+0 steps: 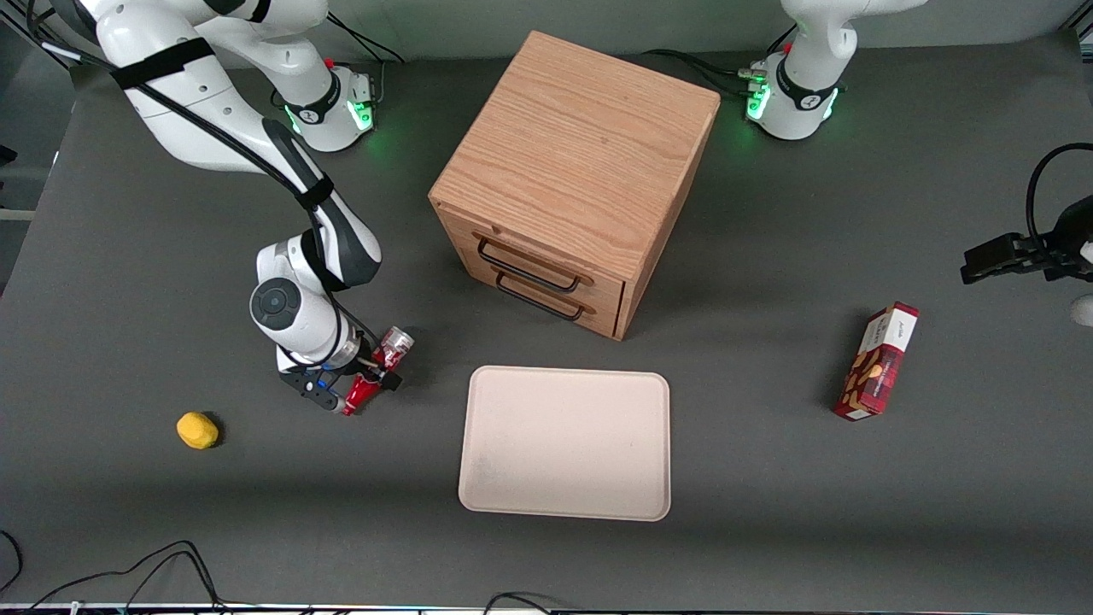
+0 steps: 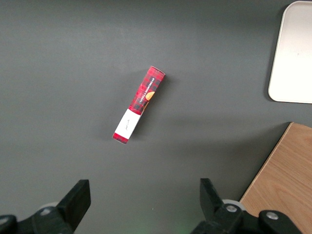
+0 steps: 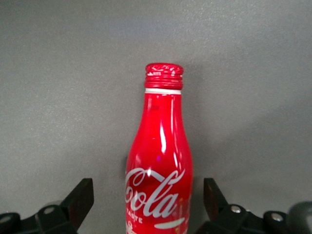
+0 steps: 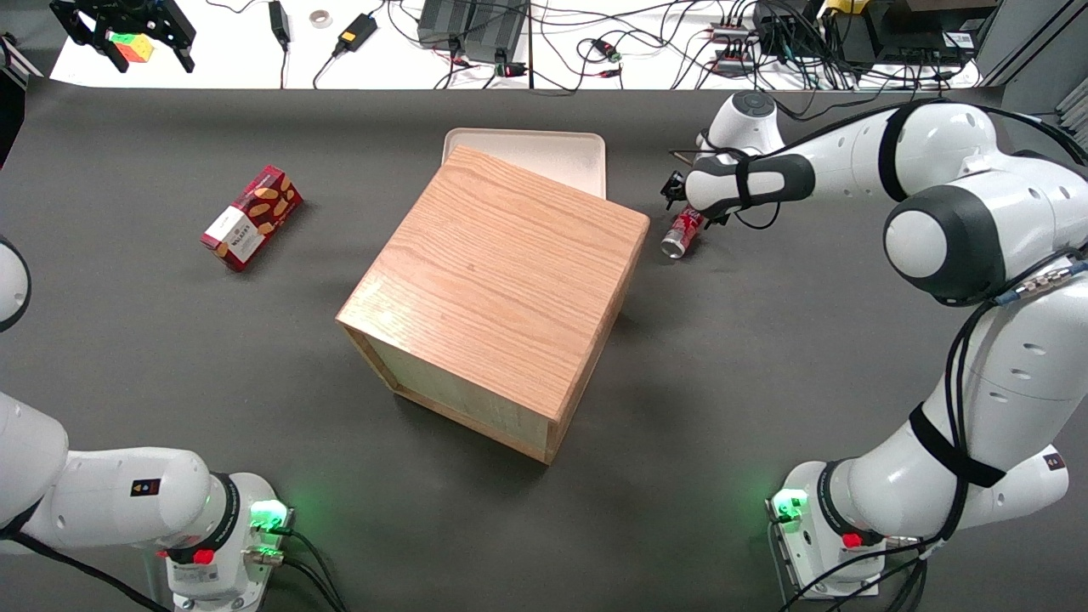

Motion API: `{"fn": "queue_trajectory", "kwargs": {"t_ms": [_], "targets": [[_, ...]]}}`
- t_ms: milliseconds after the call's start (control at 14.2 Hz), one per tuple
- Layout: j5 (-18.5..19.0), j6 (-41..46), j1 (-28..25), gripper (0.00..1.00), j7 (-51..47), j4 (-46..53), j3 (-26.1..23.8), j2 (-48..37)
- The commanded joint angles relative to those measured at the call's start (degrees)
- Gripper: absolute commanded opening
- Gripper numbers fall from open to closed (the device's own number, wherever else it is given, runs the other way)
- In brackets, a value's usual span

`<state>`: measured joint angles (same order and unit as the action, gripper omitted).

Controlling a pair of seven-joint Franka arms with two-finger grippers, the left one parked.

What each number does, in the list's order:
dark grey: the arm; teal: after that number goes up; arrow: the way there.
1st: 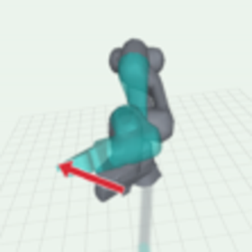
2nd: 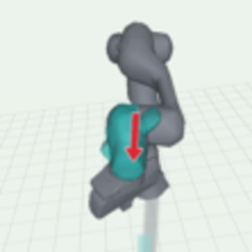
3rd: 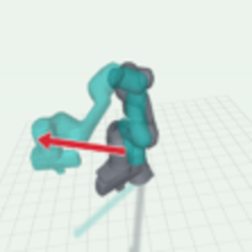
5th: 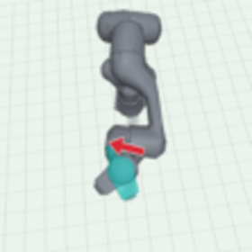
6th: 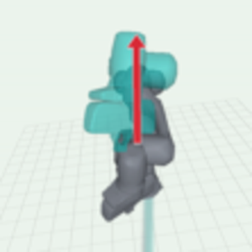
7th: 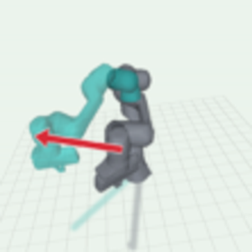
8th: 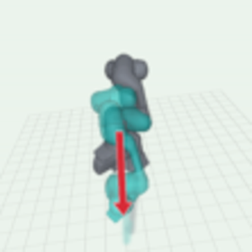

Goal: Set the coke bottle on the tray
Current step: 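Lower the open right gripper over the bottle's body, then close the right gripper around the red bottle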

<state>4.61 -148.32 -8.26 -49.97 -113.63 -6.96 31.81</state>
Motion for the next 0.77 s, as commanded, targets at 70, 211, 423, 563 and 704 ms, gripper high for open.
{"fn": "queue_trajectory", "kwargs": {"t_ms": [70,211,423,563,704], "targets": [[1.63,-1.45,-0.97,1.00,-2.85,0.16,0.19,0.53],[1.63,-1.53,-1.06,0.51,-3.02,0.16,0.19,0.44],[2.59,-1.71,-1.59,0.00,-3.82,0.07,0.36,0.44],[2.68,-1.71,-1.59,0.00,-3.82,-0.01,0.36,0.44],[2.68,-1.71,-1.59,0.00,-3.82,-0.01,0.36,0.44]]}}
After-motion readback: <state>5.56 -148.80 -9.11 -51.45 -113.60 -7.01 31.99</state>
